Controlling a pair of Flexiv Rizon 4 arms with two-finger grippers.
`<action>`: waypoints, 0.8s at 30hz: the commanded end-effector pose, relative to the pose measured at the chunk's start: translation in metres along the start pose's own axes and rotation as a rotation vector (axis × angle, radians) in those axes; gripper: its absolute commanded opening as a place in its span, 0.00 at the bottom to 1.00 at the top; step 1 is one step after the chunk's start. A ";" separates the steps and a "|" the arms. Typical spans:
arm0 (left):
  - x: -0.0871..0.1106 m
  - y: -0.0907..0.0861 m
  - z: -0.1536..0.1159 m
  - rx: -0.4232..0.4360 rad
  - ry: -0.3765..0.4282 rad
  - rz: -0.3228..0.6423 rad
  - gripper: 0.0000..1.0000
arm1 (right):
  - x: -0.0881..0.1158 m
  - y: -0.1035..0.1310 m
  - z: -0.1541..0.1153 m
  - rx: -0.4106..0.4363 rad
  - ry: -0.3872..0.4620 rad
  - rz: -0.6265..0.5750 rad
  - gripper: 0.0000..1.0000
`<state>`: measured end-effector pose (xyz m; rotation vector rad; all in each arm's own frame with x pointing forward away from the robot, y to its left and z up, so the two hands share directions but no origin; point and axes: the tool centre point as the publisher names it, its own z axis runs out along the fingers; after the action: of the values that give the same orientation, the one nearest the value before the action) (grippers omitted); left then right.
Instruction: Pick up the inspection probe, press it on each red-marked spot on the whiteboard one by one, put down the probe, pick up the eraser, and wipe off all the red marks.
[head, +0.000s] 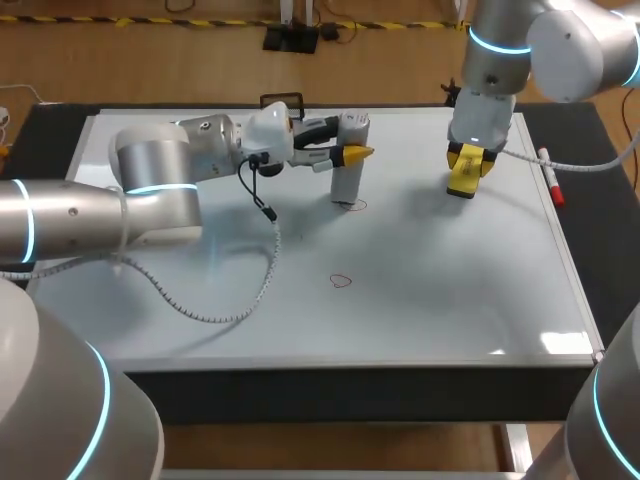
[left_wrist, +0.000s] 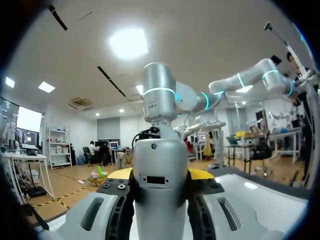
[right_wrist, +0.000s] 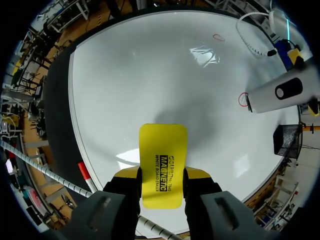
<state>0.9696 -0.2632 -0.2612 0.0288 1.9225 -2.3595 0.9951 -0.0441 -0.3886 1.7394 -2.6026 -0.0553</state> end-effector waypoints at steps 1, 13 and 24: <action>0.004 -0.014 -0.019 0.007 -0.015 0.008 0.00 | 0.000 -0.001 -0.001 0.000 0.003 -0.002 0.00; 0.006 -0.042 -0.098 0.018 -0.110 0.039 0.00 | 0.000 -0.001 -0.001 0.000 0.003 -0.002 0.00; 0.009 -0.058 -0.163 0.033 -0.192 0.044 0.00 | 0.000 -0.001 -0.001 0.000 0.003 -0.002 0.00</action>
<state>0.9596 -0.1128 -0.2428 -0.1170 1.7813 -2.2904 0.9951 -0.0441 -0.3886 1.7394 -2.6025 -0.0555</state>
